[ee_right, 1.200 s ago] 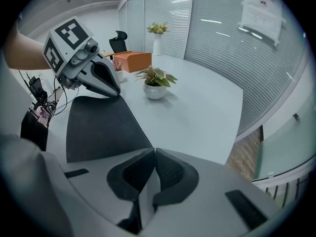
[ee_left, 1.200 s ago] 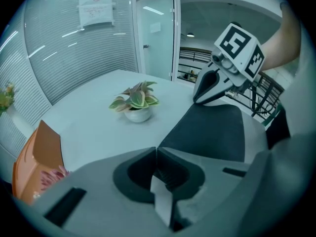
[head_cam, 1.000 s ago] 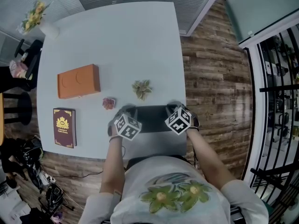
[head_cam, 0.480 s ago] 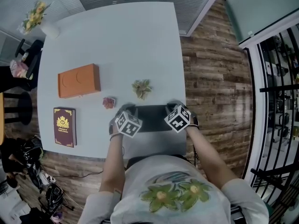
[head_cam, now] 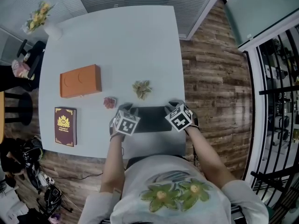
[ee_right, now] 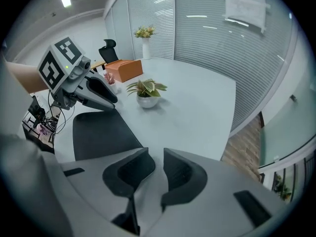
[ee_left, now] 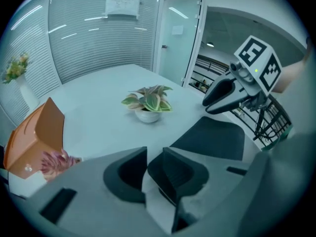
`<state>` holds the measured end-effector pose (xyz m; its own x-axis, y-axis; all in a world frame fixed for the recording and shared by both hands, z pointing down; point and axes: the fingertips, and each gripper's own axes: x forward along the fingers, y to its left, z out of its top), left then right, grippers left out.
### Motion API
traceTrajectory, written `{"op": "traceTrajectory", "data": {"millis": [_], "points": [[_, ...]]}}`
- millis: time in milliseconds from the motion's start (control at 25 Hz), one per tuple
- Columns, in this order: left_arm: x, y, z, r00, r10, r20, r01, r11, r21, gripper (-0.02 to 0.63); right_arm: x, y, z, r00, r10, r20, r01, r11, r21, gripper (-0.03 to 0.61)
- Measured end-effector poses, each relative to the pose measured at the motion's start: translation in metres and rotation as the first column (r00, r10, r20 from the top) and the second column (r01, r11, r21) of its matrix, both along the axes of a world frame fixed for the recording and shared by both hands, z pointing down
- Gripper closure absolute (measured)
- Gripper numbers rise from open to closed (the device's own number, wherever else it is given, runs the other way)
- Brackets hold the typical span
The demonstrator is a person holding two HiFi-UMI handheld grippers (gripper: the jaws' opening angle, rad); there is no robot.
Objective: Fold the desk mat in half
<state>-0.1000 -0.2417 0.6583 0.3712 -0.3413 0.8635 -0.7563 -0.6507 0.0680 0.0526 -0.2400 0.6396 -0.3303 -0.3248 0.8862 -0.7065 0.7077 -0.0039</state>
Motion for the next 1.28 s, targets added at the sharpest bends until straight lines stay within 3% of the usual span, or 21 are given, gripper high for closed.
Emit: {"op": "traceTrajectory", "data": {"millis": [560, 880, 1160, 1280], "points": [[0.006, -0.001, -0.069, 0.982, -0.11, -0.153, 0.127, 0.986, 0.107, 0.532, -0.014, 0.008, -0.063, 0.995, 0.03, 0.092, -0.043, 0.99, 0.137, 0.482], [0.006, 0.009, -0.121, 0.961, -0.148, -0.233, 0.201, 0.954, 0.221, 0.534, -0.02, 0.022, -0.099, 0.986, 0.026, 0.163, -0.059, 0.977, 0.204, 0.52], [0.021, 0.024, -0.153, 0.959, -0.128, -0.254, 0.203, 0.934, 0.296, 0.591, -0.029, 0.034, -0.145, 0.934, 0.072, 0.35, -0.155, 0.964, 0.215, 0.549], [0.028, 0.03, -0.166, 0.955, -0.127, -0.269, 0.214, 0.922, 0.323, 0.609, -0.035, 0.039, -0.16, 0.929, 0.04, 0.368, -0.142, 0.957, 0.255, 0.558]]}}
